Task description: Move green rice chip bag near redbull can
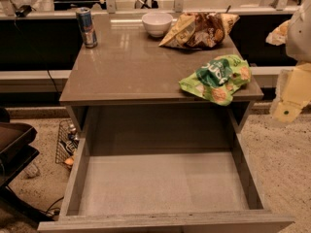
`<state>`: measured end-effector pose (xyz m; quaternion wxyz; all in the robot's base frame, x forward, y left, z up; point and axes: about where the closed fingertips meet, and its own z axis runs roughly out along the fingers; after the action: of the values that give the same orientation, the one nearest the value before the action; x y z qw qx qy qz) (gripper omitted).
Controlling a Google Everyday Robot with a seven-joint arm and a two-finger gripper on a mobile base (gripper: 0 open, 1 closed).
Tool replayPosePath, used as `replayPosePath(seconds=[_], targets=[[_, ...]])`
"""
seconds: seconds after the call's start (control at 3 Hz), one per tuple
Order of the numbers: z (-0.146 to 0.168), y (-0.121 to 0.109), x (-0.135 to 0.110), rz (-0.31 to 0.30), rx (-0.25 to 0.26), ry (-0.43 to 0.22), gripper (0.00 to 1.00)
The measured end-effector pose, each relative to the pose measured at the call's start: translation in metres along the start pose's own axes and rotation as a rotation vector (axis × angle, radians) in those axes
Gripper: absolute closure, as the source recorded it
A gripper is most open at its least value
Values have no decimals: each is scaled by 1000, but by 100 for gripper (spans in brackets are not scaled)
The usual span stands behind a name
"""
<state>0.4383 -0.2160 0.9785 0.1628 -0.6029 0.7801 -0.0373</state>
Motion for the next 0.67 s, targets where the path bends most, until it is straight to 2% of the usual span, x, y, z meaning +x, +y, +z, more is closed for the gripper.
replayPosePath(seconds=[0.67], targets=[[-2,-4,-5,-20,18,-18,0]])
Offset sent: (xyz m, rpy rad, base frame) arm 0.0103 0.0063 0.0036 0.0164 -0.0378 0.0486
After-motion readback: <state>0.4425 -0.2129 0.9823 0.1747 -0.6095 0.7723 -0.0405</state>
